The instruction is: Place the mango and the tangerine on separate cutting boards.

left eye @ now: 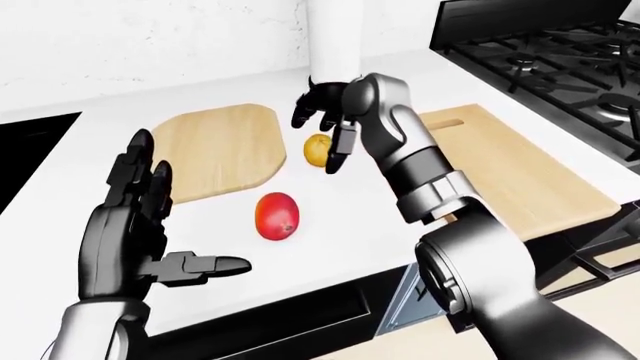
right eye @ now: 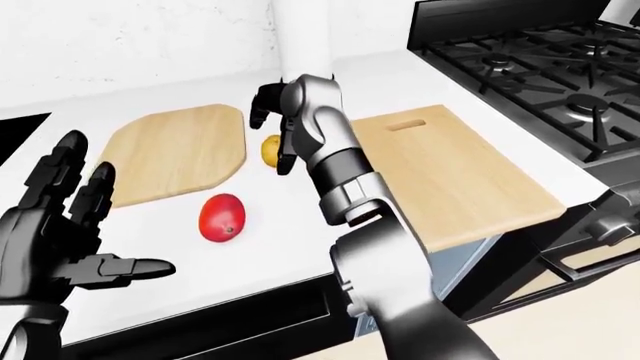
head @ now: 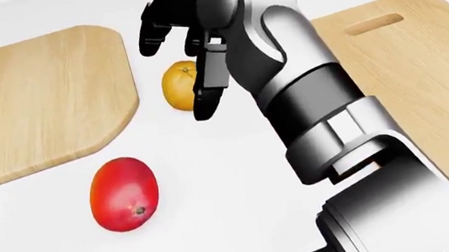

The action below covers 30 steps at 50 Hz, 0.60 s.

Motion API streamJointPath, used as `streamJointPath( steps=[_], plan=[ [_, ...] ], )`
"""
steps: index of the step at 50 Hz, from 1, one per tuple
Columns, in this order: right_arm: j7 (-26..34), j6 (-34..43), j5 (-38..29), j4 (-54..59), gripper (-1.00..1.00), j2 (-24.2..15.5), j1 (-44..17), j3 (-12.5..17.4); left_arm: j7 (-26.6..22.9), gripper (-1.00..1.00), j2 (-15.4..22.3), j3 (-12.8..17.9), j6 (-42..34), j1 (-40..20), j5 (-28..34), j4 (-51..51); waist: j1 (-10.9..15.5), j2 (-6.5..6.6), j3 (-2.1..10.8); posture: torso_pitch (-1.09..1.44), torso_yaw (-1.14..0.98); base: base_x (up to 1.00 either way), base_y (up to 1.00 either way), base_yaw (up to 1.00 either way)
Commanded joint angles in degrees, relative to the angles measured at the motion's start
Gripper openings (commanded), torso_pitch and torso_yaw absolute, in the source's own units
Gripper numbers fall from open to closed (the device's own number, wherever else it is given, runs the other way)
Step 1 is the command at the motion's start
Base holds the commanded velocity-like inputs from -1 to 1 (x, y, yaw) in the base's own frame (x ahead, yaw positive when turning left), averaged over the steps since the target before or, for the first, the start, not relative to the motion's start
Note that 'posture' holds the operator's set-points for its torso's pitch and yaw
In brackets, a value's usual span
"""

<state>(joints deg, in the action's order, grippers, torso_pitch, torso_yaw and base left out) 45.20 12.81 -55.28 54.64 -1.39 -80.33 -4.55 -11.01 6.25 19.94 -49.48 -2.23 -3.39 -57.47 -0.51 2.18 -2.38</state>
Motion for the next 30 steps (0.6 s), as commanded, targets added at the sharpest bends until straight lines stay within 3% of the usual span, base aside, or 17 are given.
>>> streamJointPath(
  steps=[1, 24, 26, 27, 29, 30],
  plan=[
    [-1.6, -0.8, 0.3, -1.9, 0.44, -0.3, -2.8, 0.4, 0.1, 1.0, 0.4, 0.4, 1.7, -0.7, 0.0, -1.7, 0.0, 0.24, 1.46, 0.0, 0.0, 0.0, 0.0, 0.0],
    [-7.4, -5.0, 1.8, 6.3, 0.41, 0.1, -3.4, 0.1, -0.2, 1.0, 1.0, 1.6, 1.1, -1.3, -0.5, -1.6, 0.0, 0.3, 1.54, 0.0, 0.0, 0.0, 0.0, 0.0],
    [-7.5, -5.2, 1.8, 6.4, 0.36, 0.1, -3.3, 0.1, -0.2, 1.0, 1.0, 1.7, 1.1, -1.4, -0.6, -1.5, 0.0, 0.29, 1.56, 0.0, 0.0, 0.0, 0.0, 0.0],
    [-7.7, -5.3, 1.7, 6.5, 0.18, 0.2, -3.2, 0.0, -0.2, 1.0, 1.0, 1.7, 1.2, -1.3, -0.6, -1.5, 0.0, 0.29, 1.56, 0.0, 0.0, 0.0, 0.0, 0.0],
    [-7.9, -5.4, 1.7, 6.6, 0.15, 0.2, -3.0, 0.0, -0.3, 1.0, 0.9, 1.8, 1.5, -1.1, -0.6, -1.3, 0.0, 0.28, 1.55, 0.0, 0.0, 0.0, 0.0, 0.0],
    [-8.1, -5.5, 1.7, 6.6, 0.02, 0.3, -2.8, -0.1, -0.3, 1.0, 0.9, 1.8, 1.7, -0.9, -0.6, -1.3, 0.1, 0.28, 1.56, 0.0, 0.0, 0.0, 0.0, 0.0]
  ],
)
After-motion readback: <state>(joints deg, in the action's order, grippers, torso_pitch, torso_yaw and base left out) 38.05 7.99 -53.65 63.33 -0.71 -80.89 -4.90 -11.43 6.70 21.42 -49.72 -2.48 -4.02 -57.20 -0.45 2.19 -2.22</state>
